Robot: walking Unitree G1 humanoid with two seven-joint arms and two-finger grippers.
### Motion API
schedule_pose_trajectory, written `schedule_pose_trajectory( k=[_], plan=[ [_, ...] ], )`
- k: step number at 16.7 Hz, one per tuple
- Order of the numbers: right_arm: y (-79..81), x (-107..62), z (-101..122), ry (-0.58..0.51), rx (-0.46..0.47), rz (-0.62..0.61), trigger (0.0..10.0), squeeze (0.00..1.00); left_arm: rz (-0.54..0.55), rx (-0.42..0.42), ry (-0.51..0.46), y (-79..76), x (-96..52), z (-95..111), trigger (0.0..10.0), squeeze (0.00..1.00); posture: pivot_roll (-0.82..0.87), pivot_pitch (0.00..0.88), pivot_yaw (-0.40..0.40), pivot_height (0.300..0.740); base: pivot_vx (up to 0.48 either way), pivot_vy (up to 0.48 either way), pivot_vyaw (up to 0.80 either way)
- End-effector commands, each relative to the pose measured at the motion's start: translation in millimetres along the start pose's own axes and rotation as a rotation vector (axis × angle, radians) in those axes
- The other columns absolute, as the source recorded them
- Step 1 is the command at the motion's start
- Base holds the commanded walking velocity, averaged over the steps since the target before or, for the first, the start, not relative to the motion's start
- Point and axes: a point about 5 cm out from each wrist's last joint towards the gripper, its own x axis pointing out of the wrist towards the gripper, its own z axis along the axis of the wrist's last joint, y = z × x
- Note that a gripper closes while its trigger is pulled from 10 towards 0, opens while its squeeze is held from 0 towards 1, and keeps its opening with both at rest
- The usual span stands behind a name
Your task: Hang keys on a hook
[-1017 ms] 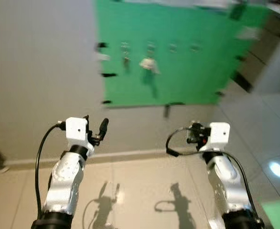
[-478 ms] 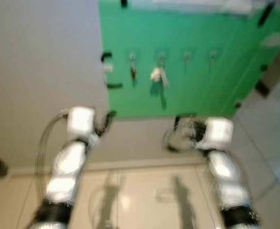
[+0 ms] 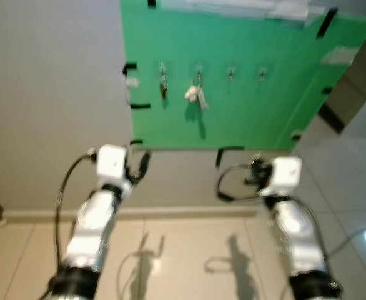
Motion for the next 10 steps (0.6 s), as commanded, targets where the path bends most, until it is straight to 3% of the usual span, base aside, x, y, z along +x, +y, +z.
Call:
schedule_pose_trajectory(
  k=[1,4,6,8,9,10],
  plan=[
    [-6.8,-0.2,2,-0.005,-0.013,-0.015,10.0,0.0,-0.007,0.004,-0.015,-4.3,4.3,5,10.0,0.0,-0.01,0.0,0.002,0.74,0.0,-0.442,0.0],
    [-1.6,3.4,7,0.007,0.006,0.046,10.0,0.0,0.027,-0.01,-0.007,1.0,5.1,4,10.0,0.0,-0.01,0.0,0.004,0.74,0.1,-0.265,0.0],
    [0.0,16.9,37,-0.011,0.093,0.179,10.0,0.0,0.024,-0.012,-0.01,2.0,5.8,5,10.0,0.0,-0.02,0.0,0.005,0.74,0.0,0.0,0.0],
    [-4.4,23.4,64,-0.023,0.251,0.297,10.0,0.0,0.02,0.0,-0.019,2.4,10.4,9,10.0,0.0,-0.02,0.0,-0.004,0.74,0.0,0.0,0.0],
    [-5.4,23.5,65,-0.024,0.255,0.3,10.0,0.0,0.019,0.001,-0.021,2.4,10.7,10,10.0,0.0,-0.02,0.0,-0.004,0.74,0.0,0.0,0.0],
    [-11.3,22.8,74,-0.026,0.326,0.342,10.0,0.0,0.026,0.0,-0.029,3.4,11.4,12,10.0,0.0,-0.02,0.0,-0.01,0.74,0.0,0.0,0.0]
  ],
)
